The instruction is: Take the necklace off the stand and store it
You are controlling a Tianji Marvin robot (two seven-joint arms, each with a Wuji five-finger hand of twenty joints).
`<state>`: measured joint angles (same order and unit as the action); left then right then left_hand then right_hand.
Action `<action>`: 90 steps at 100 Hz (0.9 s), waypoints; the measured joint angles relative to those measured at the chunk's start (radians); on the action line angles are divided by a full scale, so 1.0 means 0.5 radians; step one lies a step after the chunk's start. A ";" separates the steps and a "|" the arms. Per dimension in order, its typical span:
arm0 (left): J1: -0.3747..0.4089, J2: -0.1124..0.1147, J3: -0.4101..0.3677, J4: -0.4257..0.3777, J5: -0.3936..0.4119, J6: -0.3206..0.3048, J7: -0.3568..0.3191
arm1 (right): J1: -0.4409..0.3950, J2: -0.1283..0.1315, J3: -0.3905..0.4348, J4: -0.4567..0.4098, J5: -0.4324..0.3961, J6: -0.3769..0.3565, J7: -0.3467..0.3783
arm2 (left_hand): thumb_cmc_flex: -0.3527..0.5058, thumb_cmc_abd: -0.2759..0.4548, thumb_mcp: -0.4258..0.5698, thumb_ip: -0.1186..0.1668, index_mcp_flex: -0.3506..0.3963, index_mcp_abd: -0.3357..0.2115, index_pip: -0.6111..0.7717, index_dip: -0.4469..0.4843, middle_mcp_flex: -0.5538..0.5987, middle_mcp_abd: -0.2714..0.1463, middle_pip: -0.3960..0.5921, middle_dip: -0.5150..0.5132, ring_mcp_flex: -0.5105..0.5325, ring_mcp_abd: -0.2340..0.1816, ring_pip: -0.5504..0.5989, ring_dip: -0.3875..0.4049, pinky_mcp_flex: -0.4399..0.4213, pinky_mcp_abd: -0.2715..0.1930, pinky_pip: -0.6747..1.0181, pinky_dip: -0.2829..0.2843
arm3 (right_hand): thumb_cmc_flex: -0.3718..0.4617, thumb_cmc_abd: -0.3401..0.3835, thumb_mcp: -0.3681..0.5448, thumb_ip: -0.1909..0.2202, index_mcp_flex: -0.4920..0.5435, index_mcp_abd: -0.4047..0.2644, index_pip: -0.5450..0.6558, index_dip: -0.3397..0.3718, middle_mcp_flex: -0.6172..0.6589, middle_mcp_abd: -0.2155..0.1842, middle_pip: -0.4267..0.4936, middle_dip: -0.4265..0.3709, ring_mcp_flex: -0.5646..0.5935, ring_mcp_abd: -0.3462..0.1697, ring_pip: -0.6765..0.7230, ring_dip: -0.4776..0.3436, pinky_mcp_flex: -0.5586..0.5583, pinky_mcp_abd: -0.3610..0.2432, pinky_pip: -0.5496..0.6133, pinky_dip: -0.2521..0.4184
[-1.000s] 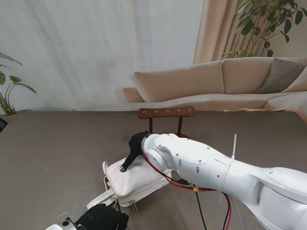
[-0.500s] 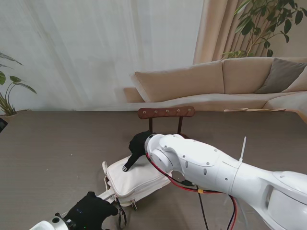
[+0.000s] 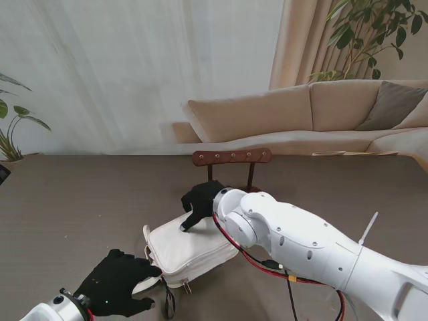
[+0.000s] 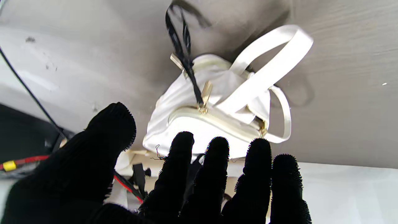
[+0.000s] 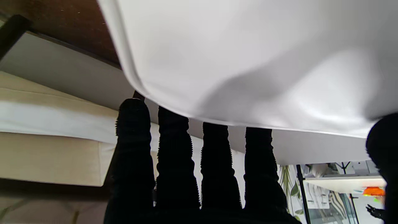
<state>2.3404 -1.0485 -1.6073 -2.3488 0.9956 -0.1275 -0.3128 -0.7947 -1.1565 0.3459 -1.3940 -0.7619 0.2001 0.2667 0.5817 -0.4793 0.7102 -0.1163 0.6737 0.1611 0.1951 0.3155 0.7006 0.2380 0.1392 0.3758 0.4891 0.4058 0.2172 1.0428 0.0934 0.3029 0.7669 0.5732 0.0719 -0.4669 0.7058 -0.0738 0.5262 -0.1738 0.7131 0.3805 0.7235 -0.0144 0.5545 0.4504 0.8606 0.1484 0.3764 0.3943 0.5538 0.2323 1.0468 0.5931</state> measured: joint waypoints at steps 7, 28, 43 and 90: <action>-0.001 -0.008 -0.016 0.000 -0.061 0.012 0.038 | -0.045 0.027 0.057 -0.044 -0.031 -0.002 -0.016 | 0.000 0.006 -0.021 0.000 0.000 -0.009 -0.003 -0.002 -0.008 -0.004 -0.005 -0.006 -0.011 0.001 0.000 -0.001 -0.010 0.003 -0.026 -0.015 | 0.000 0.001 0.001 0.018 -0.015 -0.011 -0.008 -0.001 -0.004 0.000 -0.033 -0.019 -0.023 0.000 -0.009 -0.024 0.000 0.003 -0.007 0.000; -0.048 -0.027 -0.025 0.019 -0.118 0.026 0.179 | -0.166 0.062 0.242 -0.151 -0.160 -0.012 -0.072 | 0.000 0.006 -0.062 0.000 -0.019 -0.024 -0.021 -0.007 -0.009 -0.021 -0.018 -0.030 -0.014 0.006 -0.002 -0.041 -0.019 0.014 -0.102 -0.050 | 0.000 0.002 0.001 0.018 -0.037 -0.018 -0.025 -0.007 -0.051 0.000 -0.060 -0.062 -0.075 0.010 -0.056 -0.053 0.000 0.003 -0.049 0.000; -0.131 -0.037 -0.015 0.093 -0.173 0.021 0.281 | -0.348 0.077 0.472 -0.275 -0.206 -0.036 -0.172 | 0.000 0.006 -0.065 0.025 -0.019 -0.024 -0.023 -0.013 -0.009 -0.021 -0.023 -0.050 -0.055 0.015 -0.033 -0.080 -0.023 0.021 -0.154 -0.060 | 0.001 0.001 0.001 0.018 -0.035 -0.018 -0.026 -0.008 -0.051 0.000 -0.060 -0.065 -0.075 0.010 -0.065 -0.068 0.000 0.003 -0.054 0.000; -0.333 -0.075 0.087 0.301 -0.343 -0.004 0.630 | -0.982 0.119 1.064 -0.648 -0.318 -0.301 -0.460 | 0.000 0.025 -0.089 0.025 -0.077 0.017 -0.052 -0.023 -0.059 -0.027 -0.043 -0.102 -0.096 0.021 -0.060 -0.323 -0.039 0.040 -0.358 -0.105 | 0.081 -0.002 0.005 0.019 0.033 -0.035 0.001 -0.009 -0.045 0.001 -0.060 -0.087 -0.066 0.020 -0.068 -0.081 0.000 0.007 -0.059 0.000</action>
<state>2.1740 -1.0859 -1.5638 -2.1982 0.8240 -0.1296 0.0022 -1.2857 -1.0971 0.8780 -1.7179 -0.9209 0.0494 0.0368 0.5817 -0.4669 0.6659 -0.1038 0.6351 0.1694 0.1692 0.3040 0.6711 0.2246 0.1176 0.3247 0.4411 0.4163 0.1872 0.8814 0.0738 0.3227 0.5879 0.5209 0.1126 -0.4677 0.7082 -0.0645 0.5426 -0.1914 0.7138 0.3762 0.7007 -0.0141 0.5247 0.4069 0.8278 0.1585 0.3425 0.3537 0.5538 0.2360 1.0175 0.5931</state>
